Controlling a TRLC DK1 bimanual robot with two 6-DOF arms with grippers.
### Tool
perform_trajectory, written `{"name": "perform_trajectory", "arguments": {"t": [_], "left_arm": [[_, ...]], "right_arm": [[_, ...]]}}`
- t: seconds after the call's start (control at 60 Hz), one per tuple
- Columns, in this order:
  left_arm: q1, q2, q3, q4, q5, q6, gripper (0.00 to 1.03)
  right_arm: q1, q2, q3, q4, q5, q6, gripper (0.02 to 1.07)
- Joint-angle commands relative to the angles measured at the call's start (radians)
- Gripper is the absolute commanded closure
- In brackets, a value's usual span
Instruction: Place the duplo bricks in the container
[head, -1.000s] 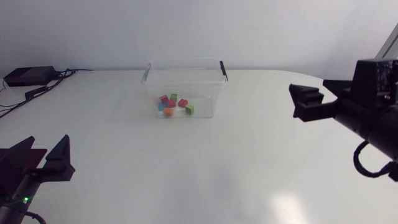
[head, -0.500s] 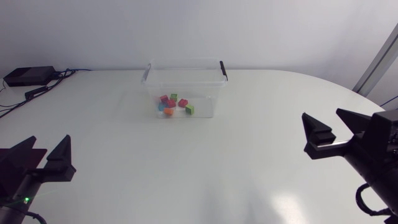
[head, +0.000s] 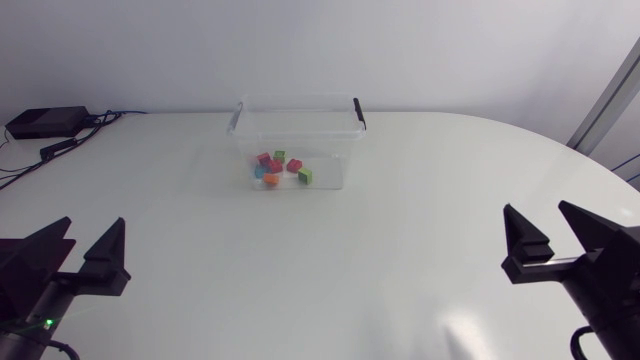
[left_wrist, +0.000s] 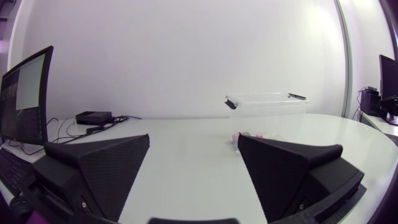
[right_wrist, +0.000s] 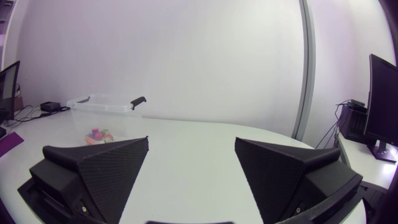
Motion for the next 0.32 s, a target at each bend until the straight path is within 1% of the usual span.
{"name": "perform_trajectory", "arguments": {"t": [0.0,0.167,0.3], "left_arm": [[-0.016,0.000,-0.019,0.003,-0.011,-0.026,0.04],[-0.041,0.002,-0.019,0.002,-0.016,-0.036,0.04],[-0.043,0.002,-0.019,0.002,-0.016,-0.036,0.04]], "right_arm": [[-0.027,-0.045,-0.048,-0.014,-0.015,0.018,0.07],[-0.079,-0.136,-0.109,-0.025,-0.046,0.029,0.07],[-0.082,-0.140,-0.112,-0.025,-0.048,0.030,0.07]]}}
